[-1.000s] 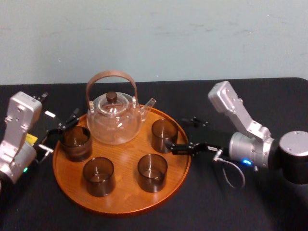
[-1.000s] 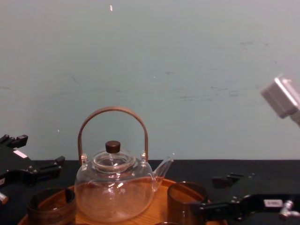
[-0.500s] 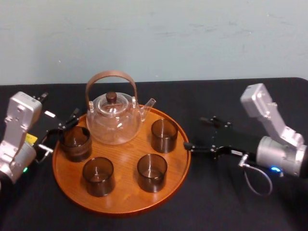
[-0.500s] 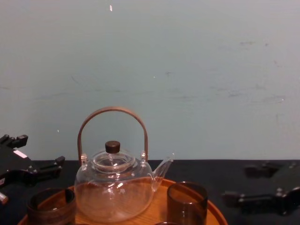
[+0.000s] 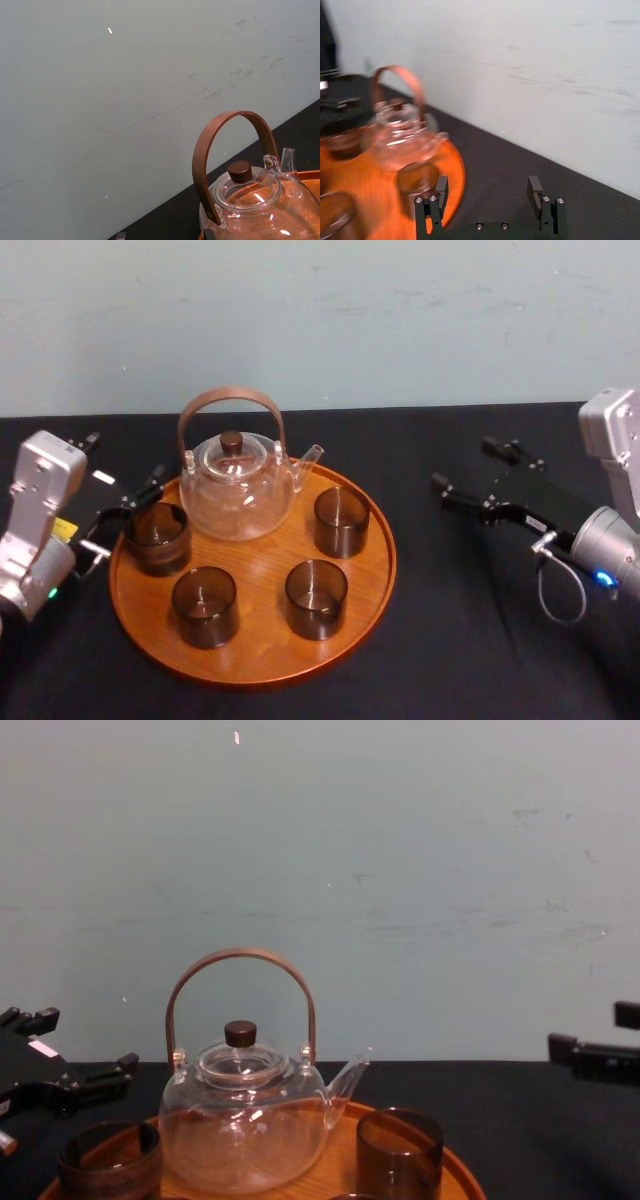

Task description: Pick up the glass from the table and place it on the tray.

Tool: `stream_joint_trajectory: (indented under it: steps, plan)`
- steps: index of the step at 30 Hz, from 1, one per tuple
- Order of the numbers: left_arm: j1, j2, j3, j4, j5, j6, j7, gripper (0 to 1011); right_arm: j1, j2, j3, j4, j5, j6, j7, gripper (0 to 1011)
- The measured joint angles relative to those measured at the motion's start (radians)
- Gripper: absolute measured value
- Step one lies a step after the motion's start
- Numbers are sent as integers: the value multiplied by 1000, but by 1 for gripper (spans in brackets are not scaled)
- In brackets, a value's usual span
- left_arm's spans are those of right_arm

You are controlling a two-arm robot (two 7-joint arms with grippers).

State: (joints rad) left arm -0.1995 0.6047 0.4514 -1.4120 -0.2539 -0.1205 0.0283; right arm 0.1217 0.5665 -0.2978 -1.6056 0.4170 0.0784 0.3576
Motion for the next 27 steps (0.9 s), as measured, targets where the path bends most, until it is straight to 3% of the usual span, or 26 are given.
stream_joint_trajectory:
  steps: [5, 11, 27]
  plan:
    - [0, 0, 0, 0, 0, 0, 0, 1001, -28, -61, 39, 2, -32, -11, -114, 1002]
    - [0, 0, 0, 0, 0, 0, 0, 1001, -49, -106, 61, 23, -68, -29, -179, 1002]
    - [0, 0, 0, 0, 0, 0, 0, 1001, -56, -174, 82, 110, -119, -87, -191, 1002]
